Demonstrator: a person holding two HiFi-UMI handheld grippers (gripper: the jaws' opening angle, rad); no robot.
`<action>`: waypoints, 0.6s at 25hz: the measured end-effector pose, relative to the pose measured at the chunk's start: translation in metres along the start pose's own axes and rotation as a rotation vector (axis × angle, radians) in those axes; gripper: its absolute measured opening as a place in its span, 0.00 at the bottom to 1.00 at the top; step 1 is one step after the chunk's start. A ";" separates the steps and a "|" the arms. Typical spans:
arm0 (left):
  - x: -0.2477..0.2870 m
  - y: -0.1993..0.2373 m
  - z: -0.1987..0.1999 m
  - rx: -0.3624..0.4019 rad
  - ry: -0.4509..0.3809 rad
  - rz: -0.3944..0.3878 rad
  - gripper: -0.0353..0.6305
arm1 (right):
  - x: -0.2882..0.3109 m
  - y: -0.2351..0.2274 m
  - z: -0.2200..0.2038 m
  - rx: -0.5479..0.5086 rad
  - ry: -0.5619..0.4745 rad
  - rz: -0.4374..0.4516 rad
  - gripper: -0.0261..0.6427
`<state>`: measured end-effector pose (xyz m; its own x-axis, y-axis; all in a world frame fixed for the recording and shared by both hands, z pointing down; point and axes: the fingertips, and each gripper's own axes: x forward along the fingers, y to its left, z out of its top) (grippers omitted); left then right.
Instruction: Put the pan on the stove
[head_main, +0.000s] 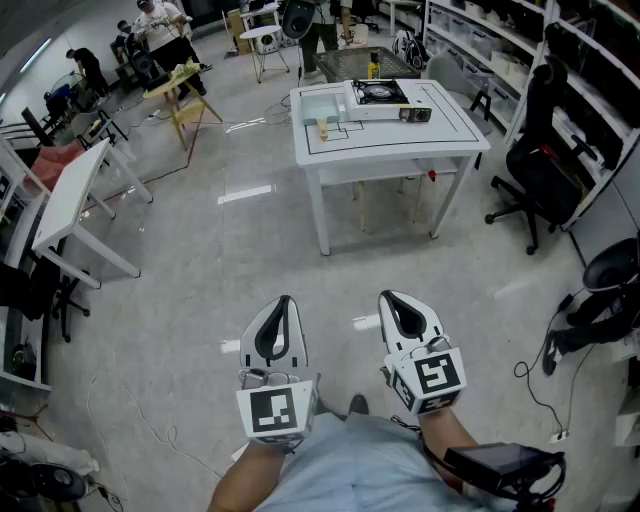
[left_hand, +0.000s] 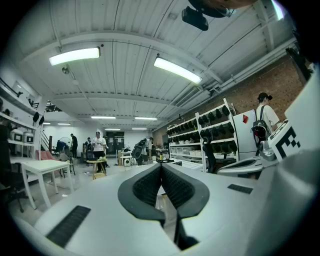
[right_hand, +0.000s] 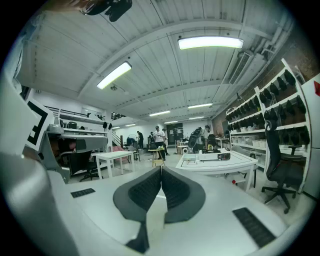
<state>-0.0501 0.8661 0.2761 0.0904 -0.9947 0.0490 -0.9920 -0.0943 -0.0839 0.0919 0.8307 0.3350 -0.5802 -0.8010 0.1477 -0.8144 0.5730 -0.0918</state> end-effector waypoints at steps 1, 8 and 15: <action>0.002 -0.004 0.002 -0.007 -0.012 -0.005 0.08 | 0.000 -0.003 0.000 0.000 0.000 0.001 0.11; 0.010 -0.019 0.007 -0.021 -0.018 -0.008 0.08 | -0.005 -0.018 -0.003 0.010 0.006 0.006 0.11; 0.025 -0.005 -0.008 -0.023 0.023 0.008 0.08 | 0.016 -0.034 -0.008 0.076 0.005 -0.007 0.12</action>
<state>-0.0436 0.8425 0.2859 0.0812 -0.9942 0.0710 -0.9944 -0.0856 -0.0612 0.1104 0.8000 0.3481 -0.5750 -0.8036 0.1537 -0.8167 0.5527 -0.1658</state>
